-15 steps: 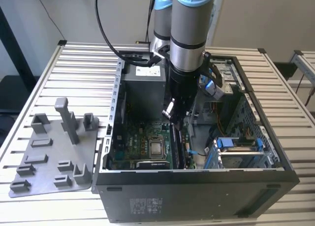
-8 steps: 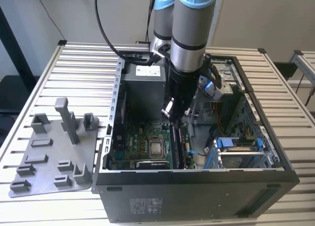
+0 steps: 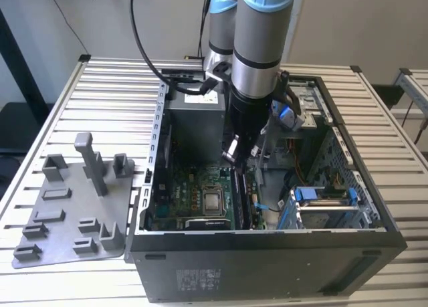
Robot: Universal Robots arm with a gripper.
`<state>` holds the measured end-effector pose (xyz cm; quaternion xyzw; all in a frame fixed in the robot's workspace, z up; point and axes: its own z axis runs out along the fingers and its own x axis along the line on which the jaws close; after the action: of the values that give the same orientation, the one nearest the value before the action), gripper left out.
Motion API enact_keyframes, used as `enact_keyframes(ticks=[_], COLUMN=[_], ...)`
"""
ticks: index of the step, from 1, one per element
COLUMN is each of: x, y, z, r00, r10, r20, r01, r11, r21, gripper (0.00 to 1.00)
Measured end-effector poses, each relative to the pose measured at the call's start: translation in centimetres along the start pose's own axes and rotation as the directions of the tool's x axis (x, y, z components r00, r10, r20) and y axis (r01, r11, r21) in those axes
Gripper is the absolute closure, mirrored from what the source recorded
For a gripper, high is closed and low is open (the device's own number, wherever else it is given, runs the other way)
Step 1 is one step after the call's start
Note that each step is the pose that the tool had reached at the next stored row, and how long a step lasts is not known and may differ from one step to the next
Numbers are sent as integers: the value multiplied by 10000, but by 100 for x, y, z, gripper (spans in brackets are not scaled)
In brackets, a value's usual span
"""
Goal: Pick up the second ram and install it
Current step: 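Press down the second ram until it locks into place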
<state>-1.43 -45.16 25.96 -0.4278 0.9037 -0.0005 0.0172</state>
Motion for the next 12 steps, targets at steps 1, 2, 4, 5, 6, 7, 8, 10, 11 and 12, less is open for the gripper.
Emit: enact_keyframes(ticks=[1, 2, 4, 5, 6, 7, 8, 10, 11, 12], x=[0, 0, 1, 1, 1, 1, 0, 0, 0, 0], y=[0, 0, 0, 1, 1, 1, 1, 0, 0, 0], z=[1, 3, 7, 8, 9, 9, 10, 10, 11, 11], r00=[9998, 9993, 9973, 9958, 9940, 9919, 9894, 9836, 9801, 9764], r10=[-184, -364, -737, -916, -1093, -1272, -1451, -1804, -1982, -2158], r20=[12, 17, 24, 25, 31, 36, 42, 56, 65, 73], r01=[184, 364, 737, 916, 1093, 1272, 1451, 1804, 1982, 2158], r11=[9998, 9993, 9973, 9958, 9940, 9919, 9894, 9836, 9802, 9764], r21=[4, 2, -6, -10, -15, -19, -23, -19, -15, -13], gripper=[89, 89, 89, 89, 89, 89, 89, 89, 89, 89])
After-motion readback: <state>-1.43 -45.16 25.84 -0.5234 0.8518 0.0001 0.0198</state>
